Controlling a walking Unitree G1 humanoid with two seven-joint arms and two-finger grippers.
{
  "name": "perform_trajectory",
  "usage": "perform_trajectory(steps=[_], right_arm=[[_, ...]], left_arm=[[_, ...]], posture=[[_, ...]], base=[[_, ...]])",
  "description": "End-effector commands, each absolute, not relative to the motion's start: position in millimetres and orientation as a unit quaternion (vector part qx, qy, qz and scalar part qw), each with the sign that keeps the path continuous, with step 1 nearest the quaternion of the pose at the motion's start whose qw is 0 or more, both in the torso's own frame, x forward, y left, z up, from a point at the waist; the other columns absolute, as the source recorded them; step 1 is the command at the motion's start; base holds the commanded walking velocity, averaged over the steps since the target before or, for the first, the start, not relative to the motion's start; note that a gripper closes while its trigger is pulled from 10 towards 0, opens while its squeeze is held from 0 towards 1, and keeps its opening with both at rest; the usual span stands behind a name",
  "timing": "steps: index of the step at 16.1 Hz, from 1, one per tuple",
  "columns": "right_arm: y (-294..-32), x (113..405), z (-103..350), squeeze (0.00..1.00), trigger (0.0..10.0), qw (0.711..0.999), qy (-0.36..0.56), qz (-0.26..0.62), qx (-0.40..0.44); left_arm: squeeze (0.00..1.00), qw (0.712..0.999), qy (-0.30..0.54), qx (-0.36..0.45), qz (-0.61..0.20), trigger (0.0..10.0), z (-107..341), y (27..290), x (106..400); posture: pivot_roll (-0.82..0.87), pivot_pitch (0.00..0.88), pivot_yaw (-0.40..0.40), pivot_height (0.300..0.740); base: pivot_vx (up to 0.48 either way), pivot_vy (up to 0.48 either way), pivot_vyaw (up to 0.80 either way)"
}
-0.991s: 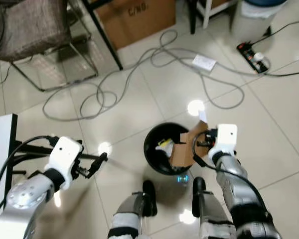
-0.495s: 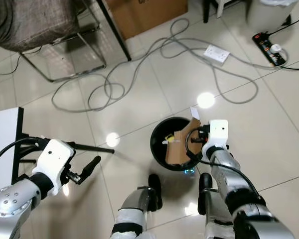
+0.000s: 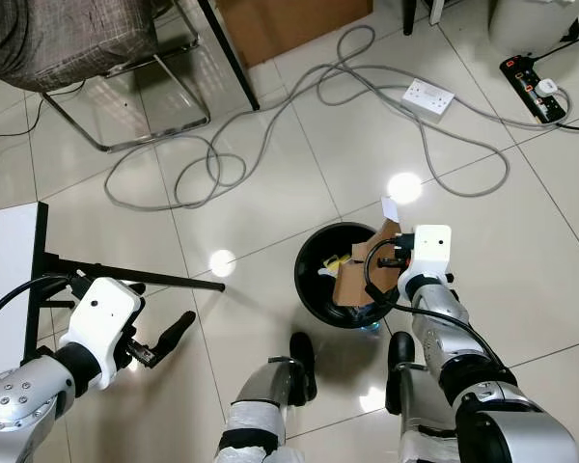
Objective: Picking trash to rubbish bin
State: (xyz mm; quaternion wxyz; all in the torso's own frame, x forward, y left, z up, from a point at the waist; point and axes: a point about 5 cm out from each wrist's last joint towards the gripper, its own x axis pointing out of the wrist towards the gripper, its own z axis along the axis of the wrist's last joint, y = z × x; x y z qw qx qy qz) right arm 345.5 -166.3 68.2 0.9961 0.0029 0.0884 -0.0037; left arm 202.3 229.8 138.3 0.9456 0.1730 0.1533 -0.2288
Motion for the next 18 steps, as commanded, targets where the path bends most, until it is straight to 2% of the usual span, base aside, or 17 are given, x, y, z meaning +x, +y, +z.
perform_trajectory(steps=[1,12,15,18], right_arm=[[-161,336,52,1.00,10.0,0.993,0.114,0.002,0.009],[-157,354,87,1.00,10.0,0.999,0.030,0.014,0.015],[-158,355,98,1.00,10.0,0.999,-0.004,0.029,0.016],[-162,347,105,1.00,10.0,0.999,-0.035,0.025,0.014]], left_arm=[[0.00,0.944,0.177,0.172,-0.221,10.0,134,236,195],[0.00,0.941,0.188,0.171,-0.222,10.0,129,236,190],[0.00,0.945,0.179,0.161,-0.221,10.0,123,228,195],[0.00,0.950,0.154,0.136,-0.234,10.0,116,208,209]], posture=[[0.38,0.571,0.299,0.740],[0.38,0.574,0.299,0.740],[0.32,0.545,0.264,0.740],[0.24,0.503,0.215,0.740]], base=[[0.000,0.000,0.00],[0.000,0.000,0.00],[0.000,0.000,0.00],[0.000,0.000,0.00]])
